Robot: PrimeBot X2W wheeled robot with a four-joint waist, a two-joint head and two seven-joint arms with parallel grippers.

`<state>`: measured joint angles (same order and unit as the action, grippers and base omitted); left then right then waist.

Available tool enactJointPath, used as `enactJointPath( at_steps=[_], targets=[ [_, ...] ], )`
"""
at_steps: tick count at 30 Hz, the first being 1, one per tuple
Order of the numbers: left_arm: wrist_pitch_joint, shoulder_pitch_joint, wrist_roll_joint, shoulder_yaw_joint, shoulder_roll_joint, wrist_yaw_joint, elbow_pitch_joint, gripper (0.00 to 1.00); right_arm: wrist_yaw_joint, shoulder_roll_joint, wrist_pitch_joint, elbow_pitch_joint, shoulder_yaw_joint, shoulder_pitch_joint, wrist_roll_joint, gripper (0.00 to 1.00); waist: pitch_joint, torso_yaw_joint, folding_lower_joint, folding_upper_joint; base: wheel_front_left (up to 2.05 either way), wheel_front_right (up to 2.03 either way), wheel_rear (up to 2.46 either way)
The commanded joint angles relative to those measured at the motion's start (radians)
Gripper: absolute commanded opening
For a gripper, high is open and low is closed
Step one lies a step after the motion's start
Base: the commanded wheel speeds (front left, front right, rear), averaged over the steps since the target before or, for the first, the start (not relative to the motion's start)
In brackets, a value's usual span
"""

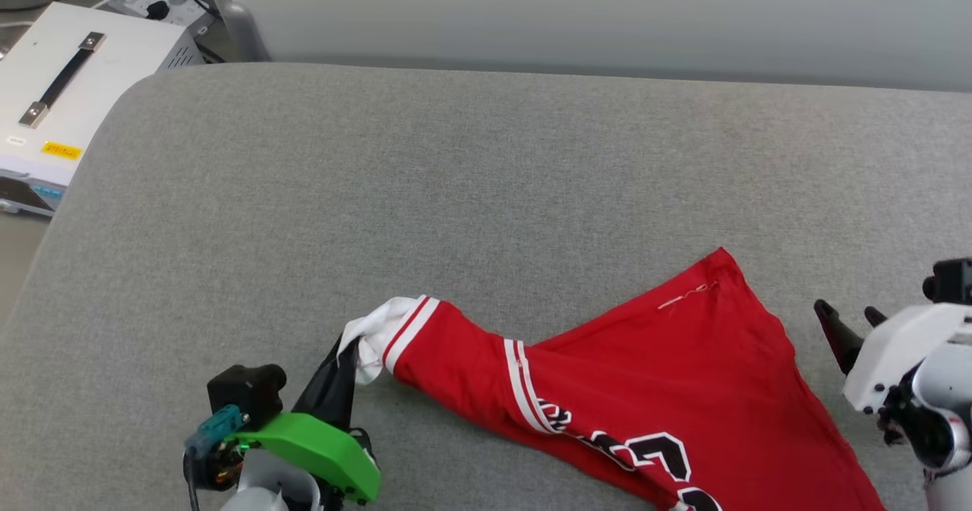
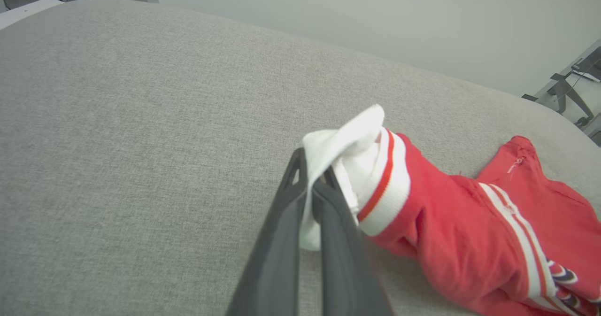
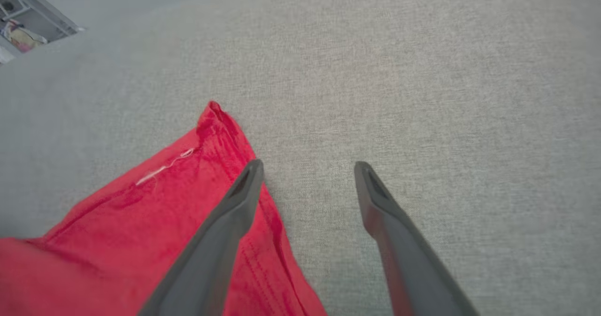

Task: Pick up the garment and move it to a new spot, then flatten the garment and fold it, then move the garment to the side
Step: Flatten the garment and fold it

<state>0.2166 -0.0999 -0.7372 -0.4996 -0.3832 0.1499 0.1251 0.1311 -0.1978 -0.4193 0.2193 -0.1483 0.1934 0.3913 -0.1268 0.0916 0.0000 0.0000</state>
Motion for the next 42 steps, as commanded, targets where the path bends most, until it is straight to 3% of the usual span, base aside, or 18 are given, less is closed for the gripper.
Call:
enactJointPath(
  at_steps=[1, 6, 10, 19, 26, 27, 28, 29, 34, 42],
  targets=[
    [0.006, -0.025, 0.008, -0.004, 0.008, -0.007, 0.005, 0.00, 0.000, -0.031, -0.065, 0.024, 0.030, 0.045, 0.013, 1.00, -0.023, 0.024, 0.0000, 0.0000, 0.00, 0.00, 0.00],
    [0.009, -0.068, 0.018, -0.026, 0.030, -0.031, 0.016, 0.00, 0.000, -0.121, -0.329, 0.080, 0.131, 0.187, 0.069, 1.00, -0.062, 0.063, 0.0000, 0.0000, 0.00, 0.00, 0.00],
    [0.011, -0.107, 0.030, -0.040, 0.040, -0.049, 0.026, 0.00, 0.000, -0.158, -0.459, 0.107, 0.208, 0.268, 0.092, 1.00, -0.094, 0.092, 0.0000, 0.0000, 0.00, 0.00, 0.00],
    [0.022, -0.150, 0.042, -0.054, 0.066, -0.071, 0.033, 0.00, 0.000, -0.188, -0.483, 0.209, 0.374, 0.360, 0.122, 1.00, -0.151, 0.118, 0.0000, 0.0000, 0.00, 0.00, 0.00],
    [0.027, -0.156, 0.043, -0.055, 0.072, -0.078, 0.044, 0.00, 0.000, -0.190, -0.514, 0.335, 0.452, 0.328, 0.172, 1.00, -0.168, 0.123, 0.0000, 0.0000, 0.00, 0.00, 0.00],
    [0.028, -0.156, 0.042, -0.054, 0.073, -0.078, 0.046, 0.00, 0.000, -0.188, -0.531, 0.348, 0.461, 0.322, 0.185, 0.51, -0.169, 0.123, 0.0000, 0.0000, 0.00, 0.00, 0.00],
    [0.028, -0.156, 0.041, -0.053, 0.073, -0.078, 0.047, 0.00, 0.000, -0.189, -0.539, 0.350, 0.472, 0.320, 0.191, 0.19, -0.169, 0.122, 0.0000, 0.0000, 0.00, 0.00, 0.00],
    [0.029, -0.156, 0.040, -0.052, 0.073, -0.078, 0.049, 0.00, 0.000, -0.189, -0.541, 0.349, 0.481, 0.320, 0.201, 0.00, -0.169, 0.120, 0.0000, 0.0000, 0.00, 0.00, 0.00],
    [0.029, -0.155, 0.036, -0.048, 0.068, -0.079, 0.057, 0.00, 0.000, -0.200, -0.510, 0.325, 0.495, 0.350, 0.232, 0.00, -0.147, 0.110, 0.0000, 0.0000, 0.00, 0.00, 0.00],
    [0.018, -0.158, 0.042, -0.034, 0.026, -0.069, 0.051, 0.00, 0.000, -0.235, -0.366, 0.269, 0.442, 0.410, 0.243, 0.00, -0.057, 0.086, 0.0000, 0.0000, 0.00, 0.00, 0.00]
  ],
)
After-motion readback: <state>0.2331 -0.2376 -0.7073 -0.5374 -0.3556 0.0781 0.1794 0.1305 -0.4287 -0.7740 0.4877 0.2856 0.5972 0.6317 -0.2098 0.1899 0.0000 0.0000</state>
